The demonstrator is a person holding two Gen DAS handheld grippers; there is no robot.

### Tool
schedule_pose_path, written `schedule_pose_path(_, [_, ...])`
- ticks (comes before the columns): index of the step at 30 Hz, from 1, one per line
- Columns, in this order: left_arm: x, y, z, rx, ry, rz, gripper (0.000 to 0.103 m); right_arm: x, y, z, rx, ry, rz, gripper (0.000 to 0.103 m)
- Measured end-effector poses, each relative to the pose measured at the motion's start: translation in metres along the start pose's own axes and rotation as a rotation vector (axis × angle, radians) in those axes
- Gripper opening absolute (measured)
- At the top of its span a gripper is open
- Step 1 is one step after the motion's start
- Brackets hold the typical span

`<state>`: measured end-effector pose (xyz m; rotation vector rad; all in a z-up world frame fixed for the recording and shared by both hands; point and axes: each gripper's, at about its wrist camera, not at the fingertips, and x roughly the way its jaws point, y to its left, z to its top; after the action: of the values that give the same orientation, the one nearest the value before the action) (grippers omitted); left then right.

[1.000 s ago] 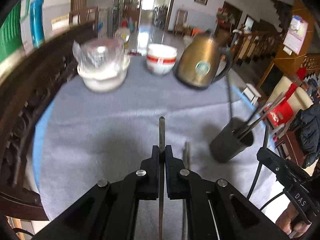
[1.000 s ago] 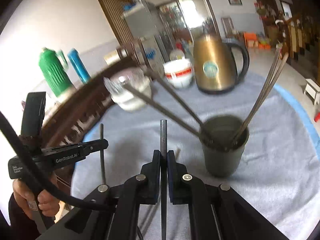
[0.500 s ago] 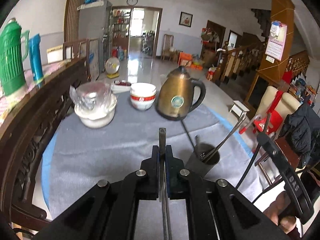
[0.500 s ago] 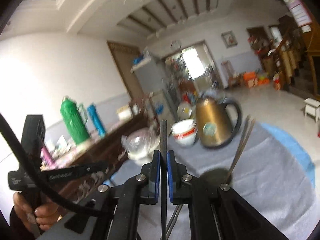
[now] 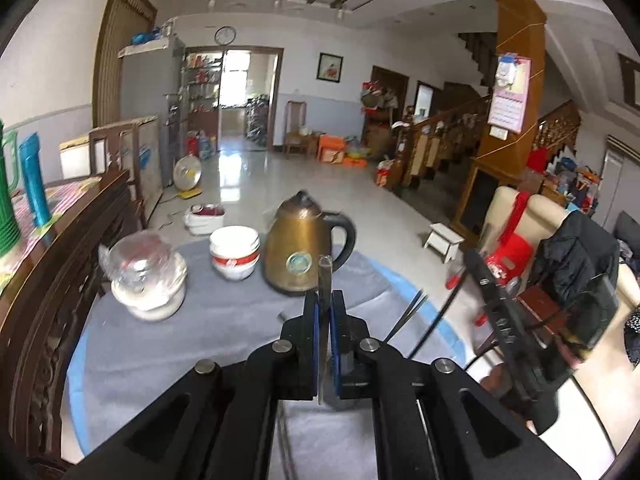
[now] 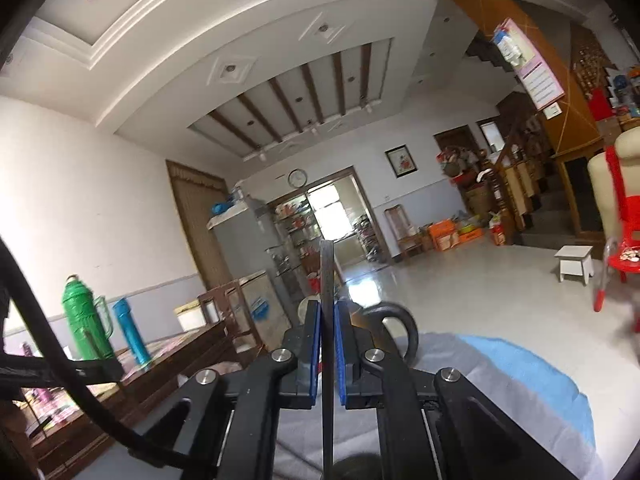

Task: Organize utensils
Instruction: 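Raise both chopsticks over the grey cup and open both tools to drop them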

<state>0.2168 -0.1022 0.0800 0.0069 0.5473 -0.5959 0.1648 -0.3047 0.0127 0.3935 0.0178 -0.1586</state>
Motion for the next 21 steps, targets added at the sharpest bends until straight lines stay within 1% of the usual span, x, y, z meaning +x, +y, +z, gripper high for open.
schedule_pose_path(3, [0.003,-0.009,0.011,0.003,-0.026,-0.017,0.005,0.009,0.001,0.007,-0.009,-0.032,-0.032,0.007])
schedule_pose_path(7, [0.011,-0.017,0.019,-0.008,-0.056,-0.032,0.005,0.025,0.004,0.009,-0.022,-0.046,-0.065,0.007])
schedule_pose_path(10, [0.024,-0.022,0.018,-0.024,-0.06,-0.04,0.005,0.035,0.009,0.003,-0.057,-0.049,-0.093,0.007])
schedule_pose_path(13, [0.04,-0.026,0.011,-0.03,-0.059,-0.036,0.005,0.049,0.008,-0.006,-0.084,-0.026,-0.111,0.007])
schedule_pose_path(16, [0.054,-0.029,0.0,-0.031,-0.032,-0.044,0.005,0.058,0.005,-0.018,-0.093,0.016,-0.119,0.007])
schedule_pose_path(21, [0.081,-0.031,-0.021,-0.024,0.052,-0.033,0.005,0.059,-0.006,-0.031,-0.079,0.094,-0.101,0.007])
